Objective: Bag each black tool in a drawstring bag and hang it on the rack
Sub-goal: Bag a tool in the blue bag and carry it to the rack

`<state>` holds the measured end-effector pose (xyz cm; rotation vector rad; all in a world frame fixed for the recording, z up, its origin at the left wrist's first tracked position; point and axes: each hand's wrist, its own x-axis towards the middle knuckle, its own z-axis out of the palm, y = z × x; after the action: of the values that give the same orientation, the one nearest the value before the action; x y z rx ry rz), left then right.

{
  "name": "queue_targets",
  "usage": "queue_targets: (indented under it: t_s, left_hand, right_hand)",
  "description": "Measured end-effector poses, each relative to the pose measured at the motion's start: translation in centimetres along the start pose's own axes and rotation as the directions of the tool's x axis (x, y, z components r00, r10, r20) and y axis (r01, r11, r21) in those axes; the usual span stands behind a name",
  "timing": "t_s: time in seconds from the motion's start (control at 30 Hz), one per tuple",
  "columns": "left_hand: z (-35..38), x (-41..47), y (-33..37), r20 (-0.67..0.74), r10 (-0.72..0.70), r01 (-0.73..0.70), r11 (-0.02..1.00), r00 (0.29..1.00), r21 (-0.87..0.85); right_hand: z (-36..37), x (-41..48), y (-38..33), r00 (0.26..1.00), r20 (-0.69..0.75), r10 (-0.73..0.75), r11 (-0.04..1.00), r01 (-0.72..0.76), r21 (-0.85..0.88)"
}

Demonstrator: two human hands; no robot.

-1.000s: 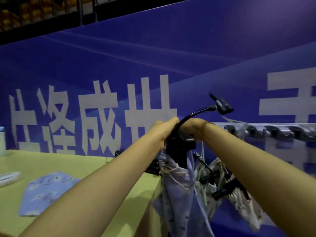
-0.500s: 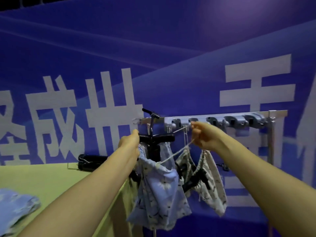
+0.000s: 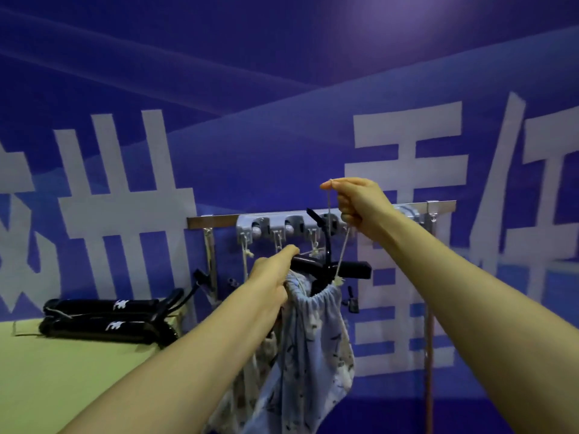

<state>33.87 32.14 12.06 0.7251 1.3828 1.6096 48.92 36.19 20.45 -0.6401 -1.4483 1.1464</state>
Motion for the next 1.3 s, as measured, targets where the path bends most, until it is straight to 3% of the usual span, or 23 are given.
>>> queue_targets:
  t_s: [0.17, 0.47, 0.8, 0.87, 0.93, 1.0, 1.03, 1.1, 1.2, 1.3]
  left_hand:
    - [4.0, -0.2, -1.9, 0.125, -0.03, 0.032, 0.999, 0.992, -0.014]
    - [6.3, 4.7, -6.2, 0.018, -0.138, 0.138, 0.99, 0.99, 0.006]
    - [9.0, 8.7, -6.8, 0.037, -0.137, 0.135, 0.989, 0.99, 0.057]
    - [9.6, 9.0, -6.9, 0.03, -0.134, 0.131, 0.988, 0.991, 0.079]
    - [10.0, 9.2, -6.9, 0.016, -0.132, 0.13, 0.987, 0.991, 0.089]
    - [10.1, 9.7, -7.0, -0.01, -0.128, 0.128, 0.986, 0.992, 0.102]
    - [10.1, 9.9, -6.9, -0.018, -0.126, 0.128, 0.987, 0.992, 0.102]
    - [9.9, 10.3, -6.7, -0.029, -0.133, 0.135, 0.986, 0.991, 0.101]
    - [9.8, 10.6, -6.7, -0.029, -0.145, 0.148, 0.981, 0.989, 0.128]
    - [9.9, 10.6, -6.7, -0.001, -0.16, 0.159, 0.98, 0.987, 0.119]
  right_hand:
    - [-2.7, 1.4, 1.3, 0.996, -0.049, 0.068, 0.992, -0.073, -0.102]
    - [-5.8, 4.6, 4.8, 0.994, -0.099, 0.036, 0.921, -0.072, -0.382]
    - [-5.1, 6.9, 6.7, 0.995, -0.099, 0.005, 0.829, -0.06, -0.556]
    - [-4.7, 7.1, 6.8, 0.99, -0.132, 0.046, 0.862, -0.106, -0.496]
    - [-4.1, 7.2, 6.5, 0.983, -0.116, 0.143, 0.952, -0.169, -0.257]
    - [-3.7, 7.0, 6.3, 0.977, -0.085, 0.194, 0.975, -0.201, -0.09]
    - [-3.7, 7.0, 6.3, 0.981, -0.084, 0.173, 0.975, -0.182, -0.126]
    - [-3.9, 7.2, 6.8, 0.994, -0.111, 0.027, 0.921, -0.067, -0.385]
    - [-3.8, 7.3, 7.7, 0.95, -0.143, -0.277, 0.678, 0.088, -0.729]
    - [-3.2, 6.6, 8.3, 0.89, -0.171, -0.422, 0.588, 0.125, -0.799]
